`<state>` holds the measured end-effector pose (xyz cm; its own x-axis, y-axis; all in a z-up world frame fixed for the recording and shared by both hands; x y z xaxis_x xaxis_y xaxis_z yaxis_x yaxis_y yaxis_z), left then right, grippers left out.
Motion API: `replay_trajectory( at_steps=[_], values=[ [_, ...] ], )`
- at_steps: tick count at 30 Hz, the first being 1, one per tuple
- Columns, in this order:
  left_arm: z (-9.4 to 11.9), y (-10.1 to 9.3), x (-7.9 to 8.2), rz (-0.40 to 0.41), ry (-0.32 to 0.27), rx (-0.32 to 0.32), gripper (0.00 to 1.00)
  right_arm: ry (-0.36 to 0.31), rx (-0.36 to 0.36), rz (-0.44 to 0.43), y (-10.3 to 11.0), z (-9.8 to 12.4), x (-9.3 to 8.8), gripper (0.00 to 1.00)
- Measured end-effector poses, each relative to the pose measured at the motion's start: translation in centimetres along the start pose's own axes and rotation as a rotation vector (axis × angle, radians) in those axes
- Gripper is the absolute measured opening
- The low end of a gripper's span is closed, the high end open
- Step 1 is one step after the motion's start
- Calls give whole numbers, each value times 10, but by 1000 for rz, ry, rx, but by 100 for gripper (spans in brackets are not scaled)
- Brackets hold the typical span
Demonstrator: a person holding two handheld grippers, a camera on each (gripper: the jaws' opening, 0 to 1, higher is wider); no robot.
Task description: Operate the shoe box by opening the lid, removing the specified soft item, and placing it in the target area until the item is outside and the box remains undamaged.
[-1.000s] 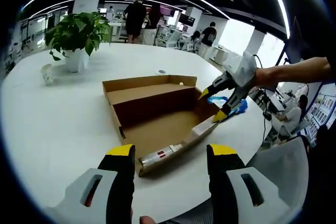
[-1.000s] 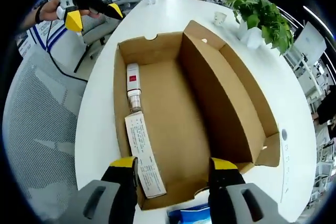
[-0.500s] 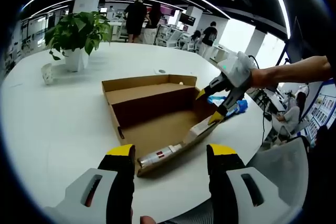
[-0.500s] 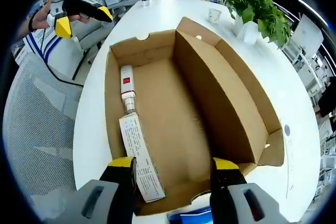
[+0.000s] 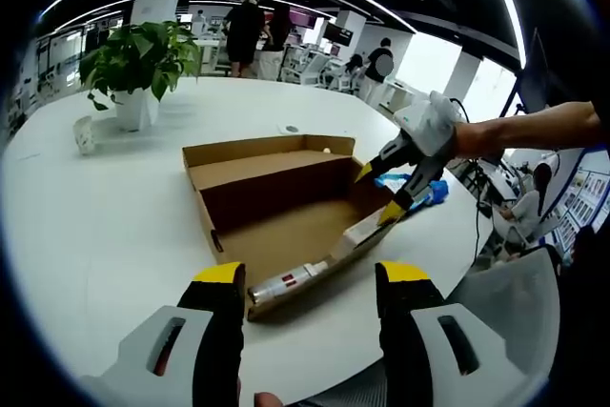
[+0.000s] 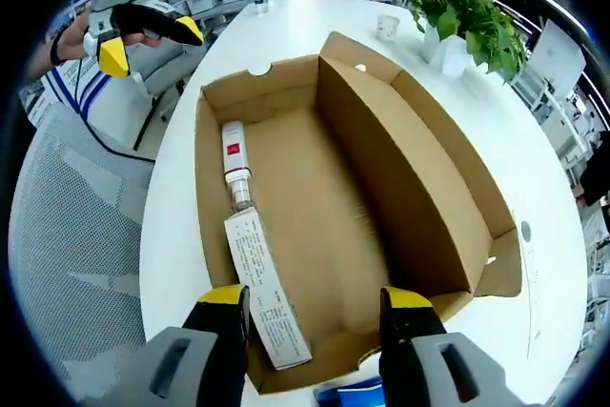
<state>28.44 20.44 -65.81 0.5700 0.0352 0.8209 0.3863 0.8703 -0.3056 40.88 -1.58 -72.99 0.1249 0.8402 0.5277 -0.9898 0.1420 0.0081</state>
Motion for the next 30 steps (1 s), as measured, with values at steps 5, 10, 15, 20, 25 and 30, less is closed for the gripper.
replay_trajectory(
  at_steps=[5,10,15,20,25,30],
  values=[
    [0,-1,3,-1,-9,-3,57,14,-10,46,-4,-3,1,51],
    [1,0,3,-1,-8,-1,57,15,-33,80,-6,-1,3,53],
    [2,1,2,-1,-6,1,57,23,-62,72,-14,2,0,50],
    [1,-1,1,0,-5,-3,57,-22,-7,48,-4,1,6,53],
    [-2,-3,0,-1,-4,-10,57,-5,15,89,2,-8,10,50],
    [-2,-3,1,-9,-3,-13,58,2,0,131,-1,-9,15,55]
  ],
)
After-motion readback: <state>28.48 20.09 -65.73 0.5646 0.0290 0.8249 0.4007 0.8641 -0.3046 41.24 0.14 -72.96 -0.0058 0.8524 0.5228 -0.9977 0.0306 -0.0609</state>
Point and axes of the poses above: the point that each gripper's makers call its tool centre point, and the gripper's own axes: z roughly backward along the fingers, y roughly to its left, x roughly out of its top, the point moved 6 cm from there along z, roughly backward along the fingers, and after that the axes turned 7 degrees about -y, right-handed, at the moved point
